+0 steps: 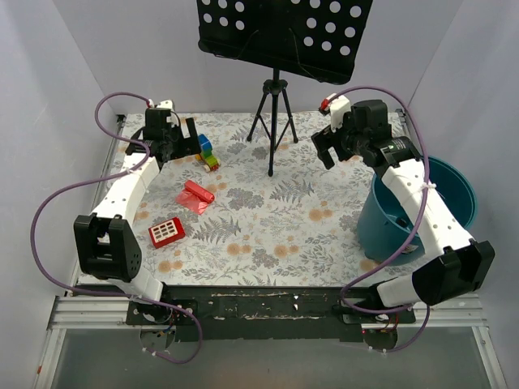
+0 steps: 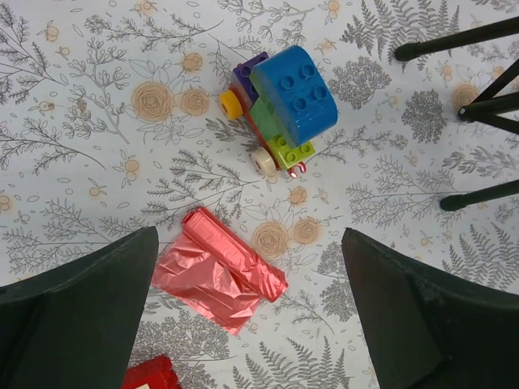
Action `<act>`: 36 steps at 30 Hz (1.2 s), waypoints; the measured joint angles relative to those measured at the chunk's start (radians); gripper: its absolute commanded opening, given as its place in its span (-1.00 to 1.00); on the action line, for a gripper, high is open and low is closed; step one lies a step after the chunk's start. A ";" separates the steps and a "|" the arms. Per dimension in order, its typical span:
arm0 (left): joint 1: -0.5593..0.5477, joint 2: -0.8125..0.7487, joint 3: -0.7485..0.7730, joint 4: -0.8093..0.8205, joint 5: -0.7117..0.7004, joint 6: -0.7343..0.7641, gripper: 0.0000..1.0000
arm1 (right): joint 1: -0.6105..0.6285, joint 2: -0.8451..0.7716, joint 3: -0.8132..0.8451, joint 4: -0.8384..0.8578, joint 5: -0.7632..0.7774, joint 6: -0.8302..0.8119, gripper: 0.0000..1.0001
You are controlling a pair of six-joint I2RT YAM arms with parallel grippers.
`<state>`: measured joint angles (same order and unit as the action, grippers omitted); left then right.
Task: Put the trash bags into the trash bin
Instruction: Pick up the trash bag from the center of the board.
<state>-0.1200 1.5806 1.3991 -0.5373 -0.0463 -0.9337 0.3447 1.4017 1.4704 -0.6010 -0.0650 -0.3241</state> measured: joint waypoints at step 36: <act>-0.043 0.129 -0.100 -0.366 0.385 1.625 0.35 | 0.330 -0.212 -0.533 0.005 -0.065 -0.146 0.32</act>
<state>-0.1635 1.7092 1.2995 -0.9035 0.3386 0.6914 0.6750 1.1900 0.9379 -0.5957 -0.1303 -0.4702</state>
